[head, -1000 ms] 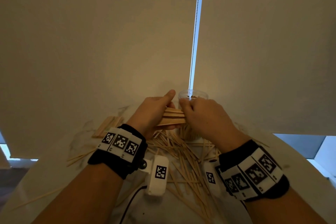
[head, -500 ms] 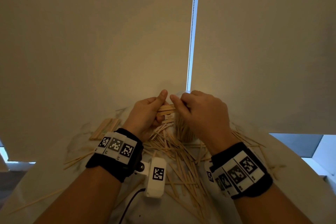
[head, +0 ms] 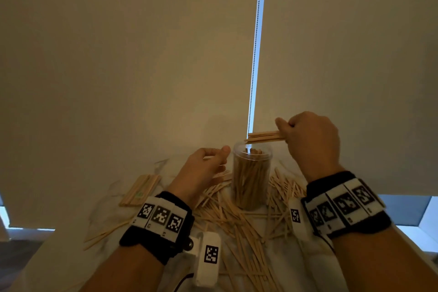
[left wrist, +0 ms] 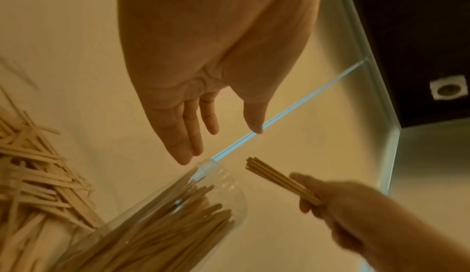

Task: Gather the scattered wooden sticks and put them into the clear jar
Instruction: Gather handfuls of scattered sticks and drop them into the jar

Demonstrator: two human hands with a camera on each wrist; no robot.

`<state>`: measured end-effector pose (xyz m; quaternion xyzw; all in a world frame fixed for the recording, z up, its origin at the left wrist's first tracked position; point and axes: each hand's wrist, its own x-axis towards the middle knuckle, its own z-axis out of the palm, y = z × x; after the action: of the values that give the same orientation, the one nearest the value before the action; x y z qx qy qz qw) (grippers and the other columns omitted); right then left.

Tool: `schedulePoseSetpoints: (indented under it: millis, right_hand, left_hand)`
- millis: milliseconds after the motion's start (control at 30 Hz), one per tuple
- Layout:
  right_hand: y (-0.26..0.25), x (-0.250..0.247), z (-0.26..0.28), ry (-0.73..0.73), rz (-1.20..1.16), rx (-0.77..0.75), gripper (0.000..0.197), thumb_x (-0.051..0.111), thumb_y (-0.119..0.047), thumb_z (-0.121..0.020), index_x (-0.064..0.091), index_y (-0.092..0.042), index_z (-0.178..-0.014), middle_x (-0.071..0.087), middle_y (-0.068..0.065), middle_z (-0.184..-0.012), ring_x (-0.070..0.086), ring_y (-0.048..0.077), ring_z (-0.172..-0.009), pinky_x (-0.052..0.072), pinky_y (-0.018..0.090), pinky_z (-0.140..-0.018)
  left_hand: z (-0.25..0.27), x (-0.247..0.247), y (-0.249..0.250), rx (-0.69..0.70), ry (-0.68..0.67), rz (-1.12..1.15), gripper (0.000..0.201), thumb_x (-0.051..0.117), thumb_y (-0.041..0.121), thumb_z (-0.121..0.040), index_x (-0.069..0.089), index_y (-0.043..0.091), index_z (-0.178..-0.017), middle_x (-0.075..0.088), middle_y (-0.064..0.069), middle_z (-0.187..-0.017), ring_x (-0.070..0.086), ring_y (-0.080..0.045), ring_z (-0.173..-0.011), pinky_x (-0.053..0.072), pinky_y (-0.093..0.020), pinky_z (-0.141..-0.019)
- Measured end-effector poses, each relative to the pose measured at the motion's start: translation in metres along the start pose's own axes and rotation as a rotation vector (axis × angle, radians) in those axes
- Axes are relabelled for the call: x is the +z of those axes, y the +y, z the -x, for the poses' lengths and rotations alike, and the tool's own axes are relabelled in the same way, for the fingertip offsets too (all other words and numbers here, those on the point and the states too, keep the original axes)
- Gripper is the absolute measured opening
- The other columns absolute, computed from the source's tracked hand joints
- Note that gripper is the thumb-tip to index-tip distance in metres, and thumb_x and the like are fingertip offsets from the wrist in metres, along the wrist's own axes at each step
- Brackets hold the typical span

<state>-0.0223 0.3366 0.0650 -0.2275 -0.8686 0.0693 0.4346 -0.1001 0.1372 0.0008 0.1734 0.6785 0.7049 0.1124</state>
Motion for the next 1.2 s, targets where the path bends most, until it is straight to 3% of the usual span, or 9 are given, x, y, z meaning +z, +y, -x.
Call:
schedulePoseSetpoints:
  millis: [133, 233, 367, 467, 600, 767, 967, 1067, 1200]
  right_hand:
    - [-0.017, 0.014, -0.033, -0.15, 0.212, -0.144, 0.036, 0.063, -0.04, -0.089, 0.05, -0.016, -0.065, 0.04, -0.003, -0.058, 0.049, 0.023, -0.063, 0.033, 0.027, -0.056]
    - [-0.035, 0.022, -0.046, -0.321, 0.364, -0.287, 0.027, 0.067, -0.038, -0.089, 0.064, -0.011, -0.089, 0.05, -0.001, -0.071, 0.053, 0.023, -0.073, 0.041, 0.03, -0.063]
    - [-0.049, 0.047, -0.052, -0.666, 0.385, -0.416, 0.045, 0.068, -0.049, -0.087, 0.058, -0.008, -0.07, 0.056, 0.002, -0.07, 0.059, 0.023, -0.077, 0.046, 0.032, -0.068]
    - [-0.052, 0.062, -0.052, -0.865, 0.372, -0.443, 0.027, 0.06, -0.031, -0.093, 0.073, -0.009, -0.1, 0.072, 0.005, -0.097, 0.067, 0.021, -0.093, 0.055, 0.032, -0.084]
    - [-0.051, 0.061, -0.051, -0.861, 0.175, -0.406, 0.019, 0.061, -0.009, -0.088, 0.076, -0.02, -0.095, 0.069, -0.005, -0.093, 0.062, 0.016, -0.092, 0.047, 0.026, -0.078]
    - [-0.049, 0.062, -0.044, -0.746, 0.244, -0.483, 0.025, 0.057, -0.004, -0.089, 0.077, -0.017, -0.097, 0.071, 0.0, -0.098, 0.065, 0.019, -0.095, 0.052, 0.027, -0.084]
    - [-0.046, 0.07, -0.04, -0.809, 0.336, -0.443, 0.026, 0.05, -0.015, -0.097, 0.071, -0.007, -0.11, 0.071, 0.009, -0.105, 0.066, 0.022, -0.09, 0.055, 0.031, -0.086]
    - [-0.045, 0.072, -0.041, -0.819, 0.301, -0.393, 0.031, 0.045, -0.021, -0.101, 0.068, -0.003, -0.11, 0.07, 0.012, -0.107, 0.061, 0.022, -0.086, 0.051, 0.03, -0.082]
    - [-0.045, 0.074, -0.041, -0.803, 0.296, -0.412, 0.032, 0.042, -0.023, -0.102, 0.064, -0.007, -0.118, 0.065, 0.008, -0.116, 0.063, 0.026, -0.104, 0.051, 0.034, -0.089]
  left_hand:
    - [-0.022, 0.018, -0.004, -0.007, -0.087, -0.245, 0.086, 0.086, 0.047, -0.07, 0.043, 0.02, -0.139, 0.056, -0.007, -0.133, 0.059, -0.018, -0.115, 0.053, -0.041, -0.098]
    - [-0.04, 0.032, -0.001, 0.029, -0.181, -0.356, 0.118, 0.089, 0.037, -0.07, 0.011, 0.018, -0.157, 0.045, -0.007, -0.148, 0.049, -0.016, -0.124, 0.042, -0.031, -0.102]
    - [-0.069, 0.046, -0.01, 0.057, -0.279, -0.429, 0.133, 0.088, 0.026, -0.073, -0.015, 0.017, -0.156, 0.052, -0.003, -0.144, 0.052, -0.013, -0.122, 0.043, -0.031, -0.1]
    - [-0.079, 0.049, -0.022, 0.104, -0.267, -0.52, 0.119, 0.089, 0.027, -0.068, 0.008, 0.022, -0.155, 0.061, -0.002, -0.132, 0.061, -0.019, -0.116, 0.053, -0.038, -0.096]
    - [-0.082, 0.046, -0.027, 0.143, -0.248, -0.567, 0.096, 0.089, 0.031, -0.068, 0.028, 0.021, -0.142, 0.064, 0.001, -0.122, 0.065, -0.018, -0.106, 0.057, -0.039, -0.09]
    - [-0.08, 0.046, -0.021, 0.156, -0.26, -0.598, 0.1, 0.088, 0.033, -0.071, 0.024, 0.019, -0.146, 0.061, -0.004, -0.128, 0.061, -0.02, -0.11, 0.052, -0.031, -0.089]
    - [-0.083, 0.046, -0.022, 0.123, -0.27, -0.606, 0.11, 0.088, 0.03, -0.072, 0.014, 0.018, -0.153, 0.063, -0.006, -0.129, 0.062, -0.023, -0.114, 0.051, -0.04, -0.099]
    - [-0.079, 0.045, -0.021, 0.128, -0.27, -0.615, 0.107, 0.085, 0.026, -0.077, 0.011, 0.017, -0.154, 0.06, -0.008, -0.132, 0.06, -0.023, -0.114, 0.05, -0.032, -0.093]
    - [-0.077, 0.045, -0.02, 0.146, -0.267, -0.604, 0.1, 0.085, 0.025, -0.076, 0.018, 0.016, -0.15, 0.062, -0.006, -0.127, 0.062, -0.019, -0.105, 0.052, -0.03, -0.086]
